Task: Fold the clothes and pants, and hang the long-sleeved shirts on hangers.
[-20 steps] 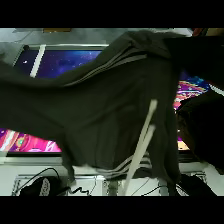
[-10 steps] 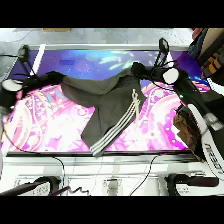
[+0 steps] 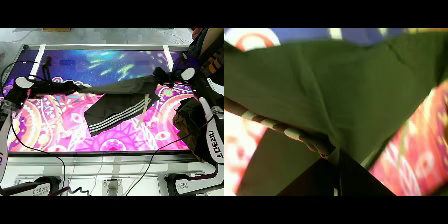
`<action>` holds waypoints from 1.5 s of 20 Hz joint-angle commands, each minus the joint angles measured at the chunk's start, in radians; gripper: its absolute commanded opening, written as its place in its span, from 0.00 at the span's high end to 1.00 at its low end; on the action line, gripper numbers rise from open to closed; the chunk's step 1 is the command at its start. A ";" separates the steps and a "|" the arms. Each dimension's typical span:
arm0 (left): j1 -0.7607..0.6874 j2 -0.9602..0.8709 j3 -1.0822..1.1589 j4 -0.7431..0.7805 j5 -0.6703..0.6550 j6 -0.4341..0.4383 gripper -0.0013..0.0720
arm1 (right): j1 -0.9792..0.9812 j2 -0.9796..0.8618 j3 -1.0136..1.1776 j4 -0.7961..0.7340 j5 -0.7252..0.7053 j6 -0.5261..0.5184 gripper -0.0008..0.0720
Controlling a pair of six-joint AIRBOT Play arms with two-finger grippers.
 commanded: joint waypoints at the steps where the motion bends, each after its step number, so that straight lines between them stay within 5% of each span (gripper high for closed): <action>1: -0.047 -0.002 -0.019 0.034 -0.235 -0.065 0.97 | -0.097 -0.003 0.007 -0.047 0.216 -0.074 0.96; 7: -0.239 -0.002 -0.165 0.128 -0.225 -0.143 0.97 | -0.133 -0.003 0.006 -0.320 0.386 -0.089 0.95; 13: -0.360 -0.002 -0.240 0.122 -0.182 -0.143 0.94 | -0.133 -0.003 0.006 -0.332 0.435 -0.183 0.95; 16: -0.364 -0.002 -0.240 0.064 -0.194 -0.143 0.27 | -0.133 -0.003 0.006 -0.356 0.476 -0.271 0.95; 17: -0.364 -0.002 -0.240 0.031 -0.207 -0.143 0.28 | -0.133 -0.003 0.006 -0.377 0.485 -0.286 0.95; 19: -0.364 -0.002 -0.240 -0.032 -0.239 -0.138 0.95 | -0.133 -0.003 0.007 -0.409 0.486 -0.289 0.95; 21: -0.363 -0.002 -0.240 -0.027 -0.247 -0.138 0.89 | -0.133 -0.003 0.007 -0.410 0.484 -0.289 0.86; 22: -0.357 -0.002 -0.240 -0.003 -0.245 -0.138 0.72 | -0.133 -0.003 0.007 -0.410 0.468 -0.290 0.62; 23: -0.351 -0.002 -0.240 0.024 -0.228 -0.138 0.45 | -0.133 -0.003 0.007 -0.410 0.453 -0.293 0.41; 24: -0.343 -0.002 -0.240 0.059 -0.198 -0.138 0.16 | -0.133 -0.003 0.007 -0.411 0.433 -0.293 0.29; 25: -0.335 -0.002 -0.240 0.100 -0.155 -0.138 0.02 | -0.133 -0.003 0.007 -0.416 0.413 -0.293 0.27; 30: -0.330 -0.024 -0.240 0.240 0.141 -0.138 0.03 | -0.133 -0.003 0.007 -0.418 0.360 -0.293 0.27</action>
